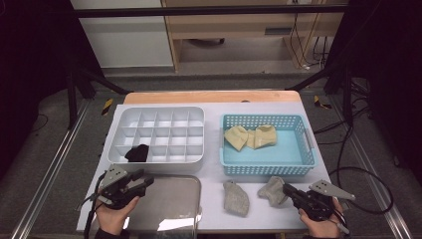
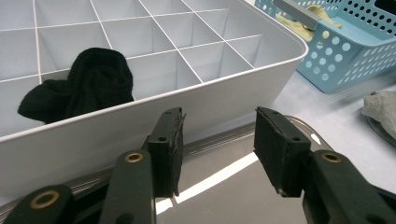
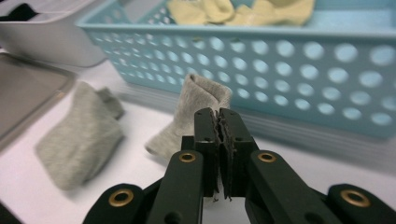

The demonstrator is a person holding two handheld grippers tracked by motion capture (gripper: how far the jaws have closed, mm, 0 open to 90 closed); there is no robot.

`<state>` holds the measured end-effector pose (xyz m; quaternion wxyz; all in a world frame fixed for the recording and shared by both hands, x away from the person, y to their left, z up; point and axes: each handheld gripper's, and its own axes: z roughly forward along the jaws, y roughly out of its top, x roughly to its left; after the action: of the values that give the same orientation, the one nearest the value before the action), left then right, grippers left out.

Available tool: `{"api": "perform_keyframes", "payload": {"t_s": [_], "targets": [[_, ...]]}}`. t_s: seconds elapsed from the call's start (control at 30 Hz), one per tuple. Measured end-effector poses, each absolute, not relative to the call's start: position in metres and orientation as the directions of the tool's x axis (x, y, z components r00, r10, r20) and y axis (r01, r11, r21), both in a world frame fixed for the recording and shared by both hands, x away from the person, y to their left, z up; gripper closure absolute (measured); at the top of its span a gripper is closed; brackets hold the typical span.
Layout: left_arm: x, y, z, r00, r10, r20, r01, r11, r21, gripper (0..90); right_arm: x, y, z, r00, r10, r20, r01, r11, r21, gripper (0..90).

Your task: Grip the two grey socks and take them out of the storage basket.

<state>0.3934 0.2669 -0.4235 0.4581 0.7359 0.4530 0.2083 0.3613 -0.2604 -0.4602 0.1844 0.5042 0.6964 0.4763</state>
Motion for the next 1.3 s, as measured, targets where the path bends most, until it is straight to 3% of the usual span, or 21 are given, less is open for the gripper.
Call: {"api": "perform_keyframes", "payload": {"t_s": [0.27,0.5,0.7,0.83,1.3], "targets": [[0.393,0.261,-0.425,0.516,0.851,-0.101,0.478,-0.188,0.858,51.4,0.368,-0.268,-0.476,-0.345,0.918,0.198,0.567,0.035,0.823,84.8],[0.394,0.257,-0.427,0.524,0.845,-0.101,0.482,-0.197,0.854,51.4,0.37,-0.27,-0.479,-0.319,0.936,0.151,0.538,0.048,0.842,74.2],[0.392,0.253,-0.427,0.535,0.839,-0.097,0.482,-0.209,0.851,51.3,0.365,-0.263,-0.468,-0.366,0.92,0.136,0.473,0.058,0.879,70.9],[0.391,0.25,-0.426,0.54,0.836,-0.097,0.482,-0.213,0.85,51.3,0.362,-0.242,-0.458,-0.455,0.879,0.141,0.438,0.083,0.895,68.2],[0.389,0.238,-0.429,0.562,0.822,-0.097,0.486,-0.232,0.843,52.6,0.367,-0.183,-0.473,-0.59,0.781,0.202,0.492,0.149,0.858,67.8]]}}
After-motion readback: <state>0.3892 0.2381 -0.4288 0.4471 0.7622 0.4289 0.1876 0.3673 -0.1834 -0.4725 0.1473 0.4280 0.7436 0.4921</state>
